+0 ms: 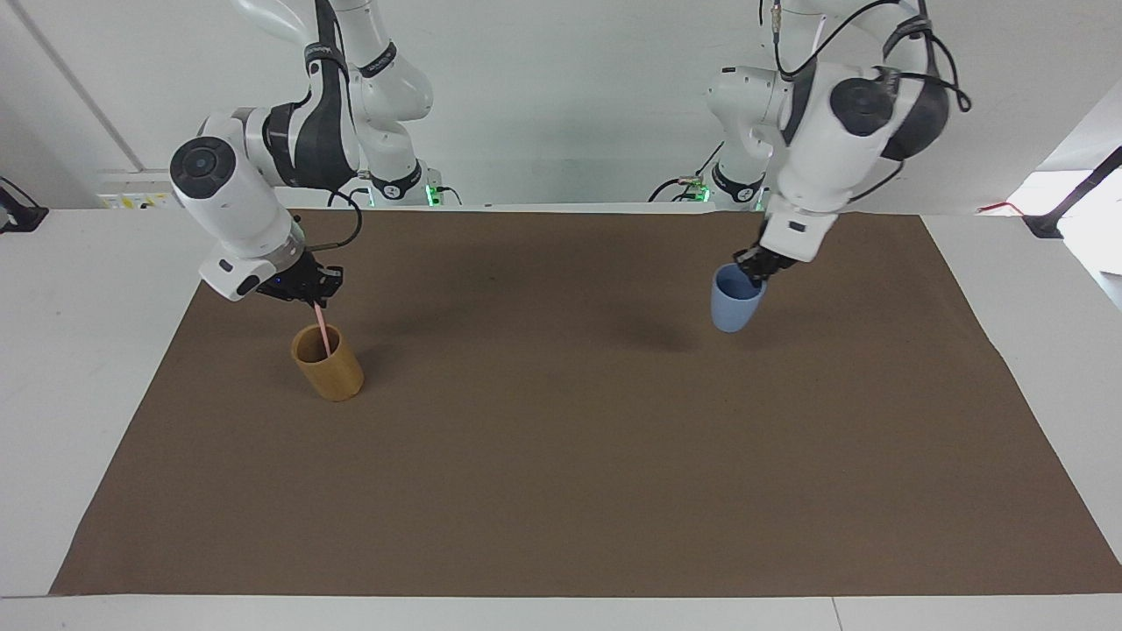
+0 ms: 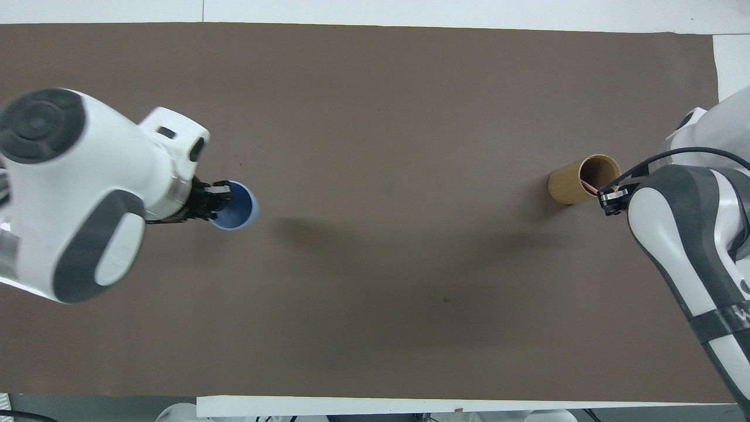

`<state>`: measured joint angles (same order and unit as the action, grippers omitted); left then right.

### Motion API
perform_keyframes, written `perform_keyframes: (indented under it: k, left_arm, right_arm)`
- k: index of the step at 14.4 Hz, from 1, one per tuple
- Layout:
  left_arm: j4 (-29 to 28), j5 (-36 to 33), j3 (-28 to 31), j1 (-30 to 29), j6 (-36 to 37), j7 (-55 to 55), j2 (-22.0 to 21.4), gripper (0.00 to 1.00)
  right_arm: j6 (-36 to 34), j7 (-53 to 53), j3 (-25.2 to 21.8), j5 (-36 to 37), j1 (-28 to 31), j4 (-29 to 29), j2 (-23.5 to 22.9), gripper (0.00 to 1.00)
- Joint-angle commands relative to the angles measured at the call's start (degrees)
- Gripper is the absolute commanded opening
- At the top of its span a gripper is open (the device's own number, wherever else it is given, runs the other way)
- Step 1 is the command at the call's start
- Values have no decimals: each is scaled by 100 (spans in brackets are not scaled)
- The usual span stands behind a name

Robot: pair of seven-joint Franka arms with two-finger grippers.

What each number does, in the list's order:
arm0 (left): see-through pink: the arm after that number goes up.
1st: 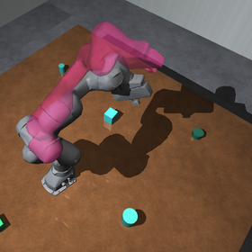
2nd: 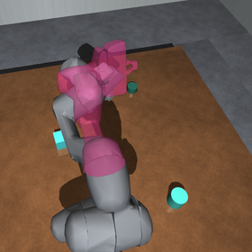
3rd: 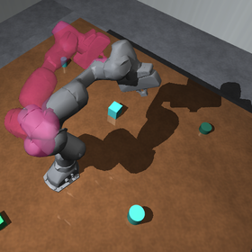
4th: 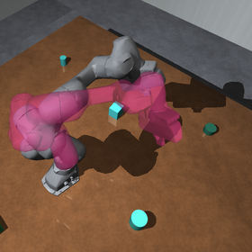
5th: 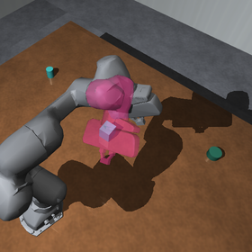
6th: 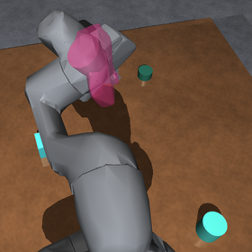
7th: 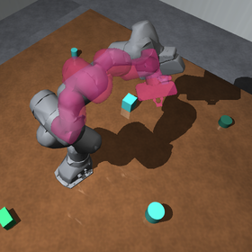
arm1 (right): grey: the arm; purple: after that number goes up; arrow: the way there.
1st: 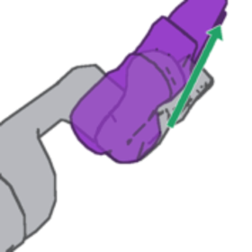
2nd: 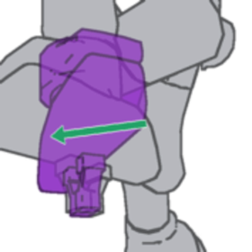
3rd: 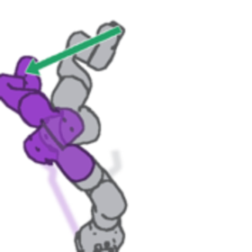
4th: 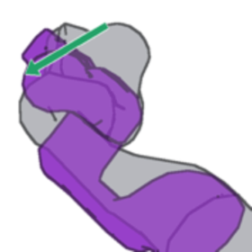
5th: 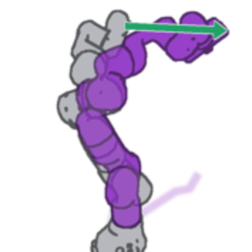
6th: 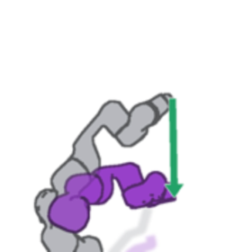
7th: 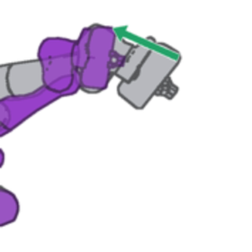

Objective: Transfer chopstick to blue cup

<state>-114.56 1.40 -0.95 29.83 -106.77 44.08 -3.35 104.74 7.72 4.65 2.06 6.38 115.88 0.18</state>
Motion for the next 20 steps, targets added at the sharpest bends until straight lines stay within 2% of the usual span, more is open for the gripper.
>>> perform_keyframes:
  k: [1,4,5,9,10,11,12,13,16,18,20]
  left_arm:
    - [-392,481,122,452,-1071,758,377,0]
    - [-339,948,113,874,-1968,1173,1106,0]
    - [-304,1167,121,1032,-2110,1226,1230,0]
    - [-32,1407,122,1262,-2305,1542,1538,0]
    - [-31,1407,130,1323,-2340,1551,1547,3]
    - [-40,1407,130,1324,-2357,1543,1556,36]
    - [-32,1389,130,1324,-2331,1543,1574,91]
    - [3,1345,139,1333,-2261,1543,1565,100]
    - [275,1363,156,1237,-1832,1543,1565,100]
    - [731,1398,183,922,-1052,1543,1521,100]
    - [952,1354,209,824,-461,1534,1338,100]
  right_arm:
    - [47,168,18,75,56,-12,-1,5]
    - [-224,159,9,75,65,-310,-71,5]
    - [-391,159,9,75,65,-468,-80,5]
    - [-1812,159,18,75,-13,-1731,-71,4]
    - [-2208,142,36,49,-49,-2083,-71,4]
    - [-2577,116,45,5,-136,-2417,-71,4]
    - [-2851,107,53,-30,-189,-2699,-71,4]
    - [-3132,89,53,-83,-268,-2998,-71,4]
    - [-3828,-304,62,-687,-400,-3650,-63,2]
    - [-4082,-1198,88,-1432,-401,-3669,-45,1]
    - [-3962,-2576,219,-2155,-409,-3529,8,0]
